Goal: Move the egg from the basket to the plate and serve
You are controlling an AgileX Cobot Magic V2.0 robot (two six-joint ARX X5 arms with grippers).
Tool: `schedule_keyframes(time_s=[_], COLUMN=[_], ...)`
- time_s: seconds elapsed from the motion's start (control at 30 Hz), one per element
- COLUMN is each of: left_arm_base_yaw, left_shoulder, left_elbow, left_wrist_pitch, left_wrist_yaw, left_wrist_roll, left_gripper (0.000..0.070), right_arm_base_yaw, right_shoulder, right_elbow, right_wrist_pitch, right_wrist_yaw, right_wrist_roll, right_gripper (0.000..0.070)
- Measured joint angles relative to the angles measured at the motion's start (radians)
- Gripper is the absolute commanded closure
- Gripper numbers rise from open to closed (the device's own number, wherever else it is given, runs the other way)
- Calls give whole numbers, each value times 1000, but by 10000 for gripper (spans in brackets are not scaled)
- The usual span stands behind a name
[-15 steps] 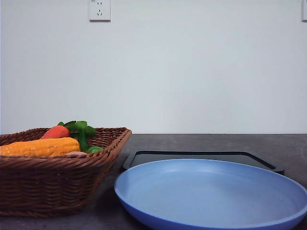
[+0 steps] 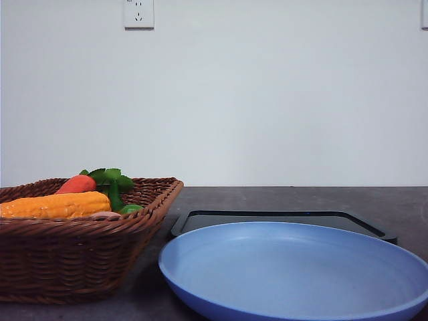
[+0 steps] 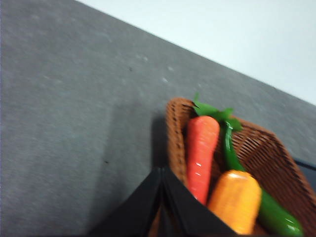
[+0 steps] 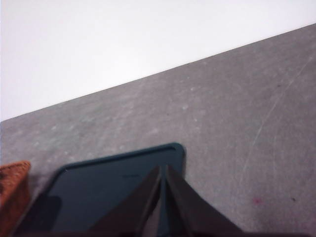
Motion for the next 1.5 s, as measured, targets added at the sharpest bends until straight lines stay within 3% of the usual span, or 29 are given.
schedule_keyframes(time_s=[0.4,0.63,0.9,0.97,1.1,1.23,1.5], left_arm_base_yaw=[-22,-106,-249,-275,-314,-328,-328], left_shoulder=[407,672,909,942,979,988,988], left_elbow=[284,449,578,578,578,578,578], left_wrist_pitch=[-25,-90,-217,-215,-215,-211,-195], left_wrist_yaw=[154,294,401,415,419,420,421], left_wrist_roll=[41,114,177,183,184,184,183], left_gripper=[700,700,700,691,576,437,421], right_arm_base_yaw=[0,0,0,0,5,34,90], right_shoulder=[277,479,695,745,826,903,1031], right_elbow=[316,466,545,545,545,545,542], right_wrist_pitch=[-290,-438,-628,-670,-712,-711,-587], right_wrist_yaw=[-11,-143,-363,-387,-421,-420,-415], right_wrist_roll=[-39,-116,-196,-216,-240,-252,-257], right_gripper=[700,700,700,655,492,478,479])
